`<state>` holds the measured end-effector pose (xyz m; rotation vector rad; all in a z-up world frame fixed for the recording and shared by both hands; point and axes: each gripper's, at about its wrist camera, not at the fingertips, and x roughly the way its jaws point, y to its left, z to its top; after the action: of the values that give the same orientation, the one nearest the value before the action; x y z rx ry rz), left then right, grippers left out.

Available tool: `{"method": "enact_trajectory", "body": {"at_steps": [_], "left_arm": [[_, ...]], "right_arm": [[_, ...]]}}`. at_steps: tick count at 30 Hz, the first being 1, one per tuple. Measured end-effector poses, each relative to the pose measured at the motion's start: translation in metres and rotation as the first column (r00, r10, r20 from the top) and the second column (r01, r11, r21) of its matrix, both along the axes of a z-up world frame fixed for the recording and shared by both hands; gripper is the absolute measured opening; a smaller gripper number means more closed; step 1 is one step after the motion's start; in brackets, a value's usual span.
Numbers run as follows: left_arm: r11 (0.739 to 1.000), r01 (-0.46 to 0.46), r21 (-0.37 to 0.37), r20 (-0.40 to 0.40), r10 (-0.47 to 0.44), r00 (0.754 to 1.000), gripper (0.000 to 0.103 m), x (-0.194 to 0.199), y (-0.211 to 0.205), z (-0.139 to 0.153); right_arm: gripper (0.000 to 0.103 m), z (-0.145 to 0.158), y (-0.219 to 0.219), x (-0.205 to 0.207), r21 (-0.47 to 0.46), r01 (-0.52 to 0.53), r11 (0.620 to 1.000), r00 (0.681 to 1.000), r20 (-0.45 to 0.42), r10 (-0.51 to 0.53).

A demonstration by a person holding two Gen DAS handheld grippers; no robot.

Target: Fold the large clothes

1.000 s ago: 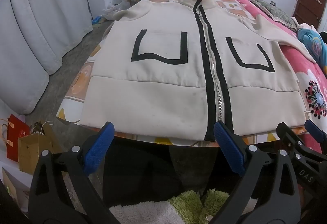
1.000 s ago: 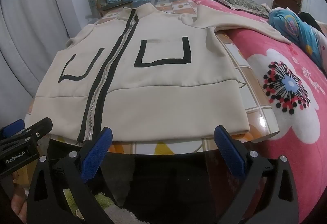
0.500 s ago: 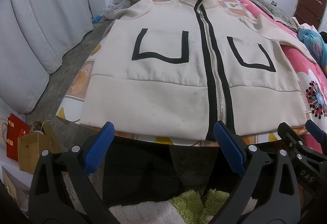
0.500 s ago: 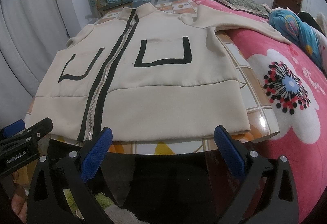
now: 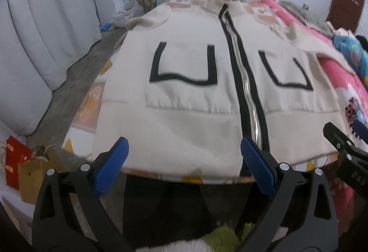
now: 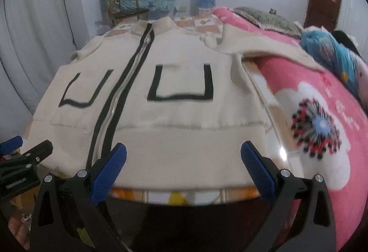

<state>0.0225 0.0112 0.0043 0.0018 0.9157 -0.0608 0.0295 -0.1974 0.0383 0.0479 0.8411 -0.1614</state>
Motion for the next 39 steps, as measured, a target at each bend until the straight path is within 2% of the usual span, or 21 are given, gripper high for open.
{"method": "enact_trajectory", "body": {"at_steps": [5,6,9,14,19,21,23,26,29,30,32,33,36,37,38,39], "left_arm": [[0.995,0.058,-0.077,0.039,-0.055,0.998,0.094,0.022,0.013,0.005],[0.991,0.072,-0.112,0.053,-0.066,0.996,0.094,0.028,0.019,0.007],[0.976,0.108,-0.188,0.102,-0.09,0.991,0.094,0.047,0.033,0.016],[0.956,0.126,-0.264,0.14,-0.091,0.986,0.094,0.084,0.058,0.035],[0.968,0.027,-0.251,0.162,0.014,0.987,0.094,0.122,0.088,0.048],[0.964,-0.016,-0.265,0.154,0.059,0.986,0.094,0.14,0.104,0.052],[0.953,-0.066,-0.297,0.144,0.113,0.983,0.094,0.157,0.127,0.055],[0.921,-0.166,-0.352,0.102,0.214,0.971,0.094,0.192,0.169,0.055],[0.859,-0.256,-0.443,0.002,0.287,0.958,0.094,0.233,0.217,0.039],[0.828,-0.281,-0.485,-0.047,0.297,0.954,0.094,0.246,0.232,0.029],[0.741,-0.351,-0.573,-0.164,0.317,0.934,0.094,0.27,0.262,0.0],[0.706,-0.365,-0.607,-0.205,0.304,0.93,0.094,0.279,0.272,-0.012],[0.56,-0.446,-0.698,-0.364,0.258,0.895,0.094,0.3,0.301,-0.065],[0.522,-0.463,-0.716,-0.399,0.239,0.885,0.094,0.301,0.303,-0.081],[0.466,-0.487,-0.739,-0.436,0.219,0.873,0.094,0.301,0.307,-0.098],[0.378,-0.514,-0.77,-0.482,0.182,0.857,0.094,0.301,0.315,-0.122]], "right_arm": [[0.097,0.015,0.013,0.035,-0.066,-0.059,0.996,0.997,0.039,0.061],[0.097,0.017,0.016,0.041,-0.072,-0.071,0.995,0.996,0.045,0.075],[0.097,0.028,0.03,0.073,-0.066,-0.15,0.986,0.986,0.065,0.154],[0.097,0.043,0.049,0.122,-0.041,-0.254,0.966,0.962,0.096,0.257],[0.097,0.044,0.059,0.177,0.064,-0.355,0.933,0.933,0.089,0.348],[0.097,0.039,0.062,0.194,0.085,-0.376,0.923,0.926,0.074,0.37],[0.097,0.031,0.066,0.215,0.103,-0.4,0.911,0.917,0.054,0.396],[0.097,0.016,0.073,0.243,0.123,-0.422,0.898,0.906,0.019,0.423],[0.097,0.001,0.081,0.262,0.133,-0.439,0.889,0.896,-0.012,0.444],[0.097,-0.005,0.085,0.268,0.138,-0.446,0.884,0.891,-0.021,0.453],[0.097,-0.011,0.091,0.274,0.143,-0.458,0.877,0.884,-0.026,0.466],[0.097,-0.013,0.093,0.276,0.143,-0.462,0.875,0.882,-0.028,0.47],[0.097,-0.024,0.104,0.283,0.14,-0.469,0.872,0.878,-0.038,0.478],[0.097,-0.027,0.105,0.285,0.143,-0.469,0.871,0.876,-0.044,0.479],[0.097,-0.029,0.107,0.285,0.146,-0.469,0.871,0.876,-0.05,0.48],[0.097,-0.031,0.107,0.286,0.148,-0.469,0.871,0.875,-0.055,0.48]]}}
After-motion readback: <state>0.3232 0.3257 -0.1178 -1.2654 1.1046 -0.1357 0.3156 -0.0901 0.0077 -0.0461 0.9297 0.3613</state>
